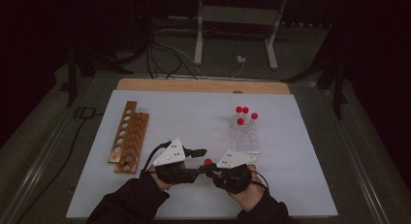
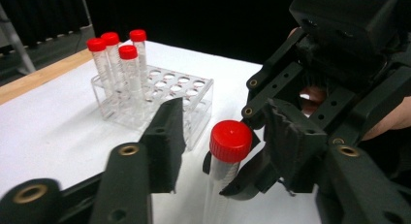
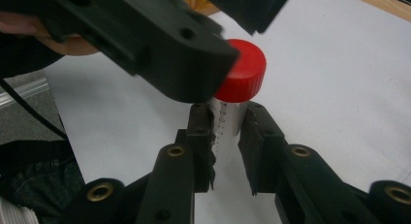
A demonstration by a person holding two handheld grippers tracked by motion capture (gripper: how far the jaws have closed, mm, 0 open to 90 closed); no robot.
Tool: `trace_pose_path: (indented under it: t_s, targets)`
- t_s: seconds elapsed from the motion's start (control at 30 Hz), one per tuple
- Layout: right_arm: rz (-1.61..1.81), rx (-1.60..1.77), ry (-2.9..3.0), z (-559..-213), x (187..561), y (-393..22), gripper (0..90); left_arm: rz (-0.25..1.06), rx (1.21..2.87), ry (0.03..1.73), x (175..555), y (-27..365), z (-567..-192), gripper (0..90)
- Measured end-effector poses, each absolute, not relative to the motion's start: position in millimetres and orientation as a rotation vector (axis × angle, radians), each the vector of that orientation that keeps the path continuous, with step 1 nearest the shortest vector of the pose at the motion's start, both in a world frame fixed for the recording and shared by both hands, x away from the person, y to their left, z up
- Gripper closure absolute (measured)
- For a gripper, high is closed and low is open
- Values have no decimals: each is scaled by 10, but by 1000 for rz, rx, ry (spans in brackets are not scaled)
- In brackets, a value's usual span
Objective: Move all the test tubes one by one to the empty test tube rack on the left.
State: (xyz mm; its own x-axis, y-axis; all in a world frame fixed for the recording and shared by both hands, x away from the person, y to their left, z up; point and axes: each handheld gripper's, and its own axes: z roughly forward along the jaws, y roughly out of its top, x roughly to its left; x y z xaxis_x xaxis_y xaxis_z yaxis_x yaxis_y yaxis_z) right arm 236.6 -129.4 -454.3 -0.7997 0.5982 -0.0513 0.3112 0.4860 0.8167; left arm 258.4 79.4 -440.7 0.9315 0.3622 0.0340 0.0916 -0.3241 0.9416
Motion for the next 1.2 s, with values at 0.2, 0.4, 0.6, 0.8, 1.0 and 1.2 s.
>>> trace_pose_path:
  t_s: [0.2,0.4,0.6,0.8,1.0,1.2]
  targets:
    - [1225,770,2409,-4541,2366,-1295,750,279,1914,324,2600,752,-4437,603]
    - [1225,776,2404,-4539,2370,-1301,750,277,1934,310,2599,734,-4463,702]
    - [1226,780,2403,-4542,2375,-1300,749,280,1942,313,2609,740,-4456,716]
    - [1267,780,2387,-4523,2371,-1317,673,280,1939,317,2617,755,-4418,718]
    - [1328,792,2320,-4440,2376,-1418,482,306,1929,336,2648,827,-4371,718]
    - [1356,816,2268,-4364,2413,-1539,268,343,1911,363,2712,953,-4279,718]
